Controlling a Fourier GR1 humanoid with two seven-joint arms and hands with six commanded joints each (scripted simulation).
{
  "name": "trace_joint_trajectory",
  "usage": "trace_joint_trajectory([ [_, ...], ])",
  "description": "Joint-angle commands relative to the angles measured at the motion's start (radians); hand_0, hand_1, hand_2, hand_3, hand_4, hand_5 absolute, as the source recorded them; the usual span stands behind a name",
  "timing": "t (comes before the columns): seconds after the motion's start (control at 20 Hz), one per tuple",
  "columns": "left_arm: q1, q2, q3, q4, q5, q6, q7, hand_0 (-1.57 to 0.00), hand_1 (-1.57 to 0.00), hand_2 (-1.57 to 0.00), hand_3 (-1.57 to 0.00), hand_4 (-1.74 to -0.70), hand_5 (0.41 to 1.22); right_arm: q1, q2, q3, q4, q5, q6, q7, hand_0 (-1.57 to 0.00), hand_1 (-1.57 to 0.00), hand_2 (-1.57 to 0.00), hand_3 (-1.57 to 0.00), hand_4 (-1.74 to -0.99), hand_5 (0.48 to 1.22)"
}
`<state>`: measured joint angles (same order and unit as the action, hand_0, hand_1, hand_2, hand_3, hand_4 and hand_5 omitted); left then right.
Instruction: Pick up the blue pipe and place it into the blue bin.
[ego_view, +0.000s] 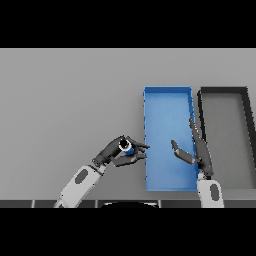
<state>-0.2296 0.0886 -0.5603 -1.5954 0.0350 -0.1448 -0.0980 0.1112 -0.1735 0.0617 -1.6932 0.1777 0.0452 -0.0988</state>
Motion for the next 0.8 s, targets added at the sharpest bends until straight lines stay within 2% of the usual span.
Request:
trace_joint_trajectory([
  [0.0, 0.001, -0.002, 0.0, -0.006, -0.004, 0.0, 0.02, -1.56, -1.56, -1.57, -1.57, -1.47, 1.219, 0.006, -0.005, -0.006, -0.003, -0.006, 0.002, -0.014, 0.0, 0.0, 0.0, 0.0, -1.158, 0.643],
  [0.2, -0.016, -0.013, 0.026, -0.008, -0.011, -0.013, 0.061, -1.57, -1.57, -1.57, -1.57, -1.47, 1.22, 0.047, 0.004, 0.002, -0.053, 0.013, -0.02, -0.025, 0.0, 0.0, 0.0, 0.0, -1.141, 0.643],
  [0.3, -0.006, -0.022, 0.028, 0.005, -0.017, -0.027, 0.047, -1.57, -1.57, -1.57, -1.57, -1.47, 1.22, 0.095, 0.018, 0.012, -0.101, 0.048, -0.055, -0.021, 0.0, 0.0, 0.0, 0.0, -1.138, 0.643],
  [0.4, 0.007, -0.021, 0.027, 0.001, -0.036, -0.035, 0.039, -1.57, -1.57, -1.57, -1.57, -1.47, 1.22, 0.153, 0.031, 0.021, -0.149, 0.088, -0.093, -0.013, 0.0, 0.0, 0.0, 0.0, -1.188, 0.643],
  [0.5, 0.007, -0.025, 0.034, -0.002, -0.042, -0.043, 0.045, -1.57, -1.57, -1.57, -1.57, -1.47, 1.22, 0.182, 0.044, 0.03, -0.191, 0.113, -0.116, -0.011, 0.0, 0.0, 0.0, 0.0, -1.184, 0.642],
  [0.55, 0.01, -0.031, 0.037, 0.008, -0.044, -0.051, 0.04, -1.57, -1.57, -1.57, -1.57, -1.47, 1.22, 0.185, 0.04, 0.026, -0.212, 0.098, -0.109, -0.017, 0.0, 0.0, -0.02, 0.0, -1.187, 0.642],
  [0.6, 0.005, -0.039, 0.038, 0.005, -0.045, -0.056, 0.047, -1.57, -1.57, -1.57, -1.57, -1.47, 1.221, 0.186, 0.045, 0.028, -0.231, 0.035, -0.069, -0.045, 0.0, 0.0, -0.04, 0.0, -1.195, 0.648],
  [0.65, 0.009, -0.047, 0.035, 0.004, -0.052, -0.059, 0.047, -1.57, -1.57, -1.57, -1.57, -1.47, 1.221, 0.179, 0.042, 0.026, -0.246, -0.052, -0.008, -0.049, 0.0, -0.01, -0.07, 0.0, -1.198, 0.641],
  [0.75, 0.004, -0.051, 0.05, 0.005, -0.05, -0.071, 0.047, -1.57, -1.57, -1.57, -1.57, -1.47, 1.221, 0.145, -0.004, 0.028, -0.315, -0.183, 0.089, 0.034, 0.0, -0.03, -0.11, 0.0, -1.209, 0.609],
])
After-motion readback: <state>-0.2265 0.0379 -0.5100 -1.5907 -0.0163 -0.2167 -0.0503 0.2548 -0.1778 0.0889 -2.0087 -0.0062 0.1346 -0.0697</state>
